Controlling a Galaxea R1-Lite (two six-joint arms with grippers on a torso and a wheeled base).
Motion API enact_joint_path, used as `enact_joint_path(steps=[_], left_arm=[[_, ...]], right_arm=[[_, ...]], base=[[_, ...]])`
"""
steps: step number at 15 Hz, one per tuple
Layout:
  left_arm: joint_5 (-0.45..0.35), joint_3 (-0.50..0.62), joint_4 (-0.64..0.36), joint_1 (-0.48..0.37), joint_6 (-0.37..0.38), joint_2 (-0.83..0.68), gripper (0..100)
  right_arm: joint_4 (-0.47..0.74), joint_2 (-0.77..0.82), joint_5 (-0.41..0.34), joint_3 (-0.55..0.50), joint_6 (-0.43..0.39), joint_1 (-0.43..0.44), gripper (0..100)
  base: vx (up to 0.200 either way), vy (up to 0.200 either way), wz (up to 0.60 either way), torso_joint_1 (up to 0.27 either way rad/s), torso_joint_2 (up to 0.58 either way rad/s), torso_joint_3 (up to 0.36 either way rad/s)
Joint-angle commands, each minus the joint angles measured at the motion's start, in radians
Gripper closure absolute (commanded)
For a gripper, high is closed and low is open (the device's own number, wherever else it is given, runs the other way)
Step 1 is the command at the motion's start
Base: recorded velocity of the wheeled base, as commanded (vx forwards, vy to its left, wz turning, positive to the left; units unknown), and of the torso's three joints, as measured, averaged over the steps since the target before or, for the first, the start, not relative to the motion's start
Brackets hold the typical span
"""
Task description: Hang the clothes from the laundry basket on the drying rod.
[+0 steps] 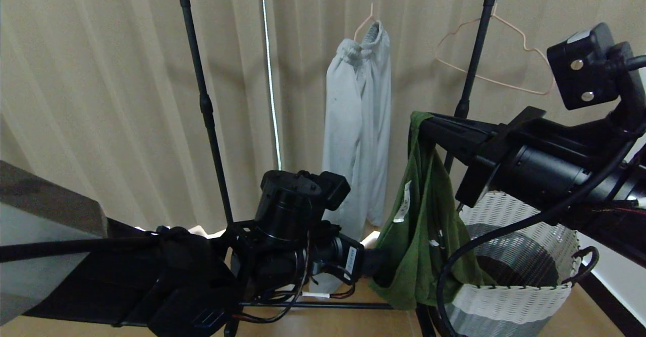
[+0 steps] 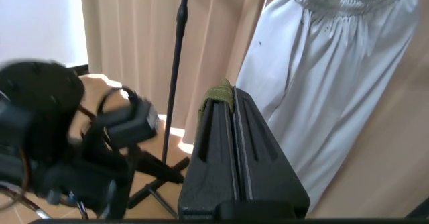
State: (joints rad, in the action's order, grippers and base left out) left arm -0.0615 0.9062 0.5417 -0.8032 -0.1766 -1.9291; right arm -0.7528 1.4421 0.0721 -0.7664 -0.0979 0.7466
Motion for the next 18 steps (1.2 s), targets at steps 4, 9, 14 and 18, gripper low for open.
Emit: enact_joint_path(steps=[4,9,14,18], left_arm=[[0.003,-0.055,0.003,0.018,0.005,-0.005,0],[0.025,-0.141,0.004,0.025,0.023,0.093,100],[0.043,-0.300,0.055,0.248,0.287,0.412,100],[0.031,-0.078,-0.335,0.340,0.293,0.631,100]], right_arm=[[0.003,-0.017,0.000,-0.001,0.000,-0.003,100],[0.001,-0.009,0.000,-0.005,0.000,-0.004,100],[0.007,0.009,0.000,0.025,0.014,-0.024,100],[-0.002,0.024,0.009,0.032,0.017,-0.042,100]], base=[[0.000,0.000,0.00,0.000,0.00,0.000],[0.000,0.000,0.00,0.000,0.00,0.000],[0.000,0.000,0.00,0.000,0.00,0.000],[0.000,0.000,0.00,0.000,0.00,0.000]])
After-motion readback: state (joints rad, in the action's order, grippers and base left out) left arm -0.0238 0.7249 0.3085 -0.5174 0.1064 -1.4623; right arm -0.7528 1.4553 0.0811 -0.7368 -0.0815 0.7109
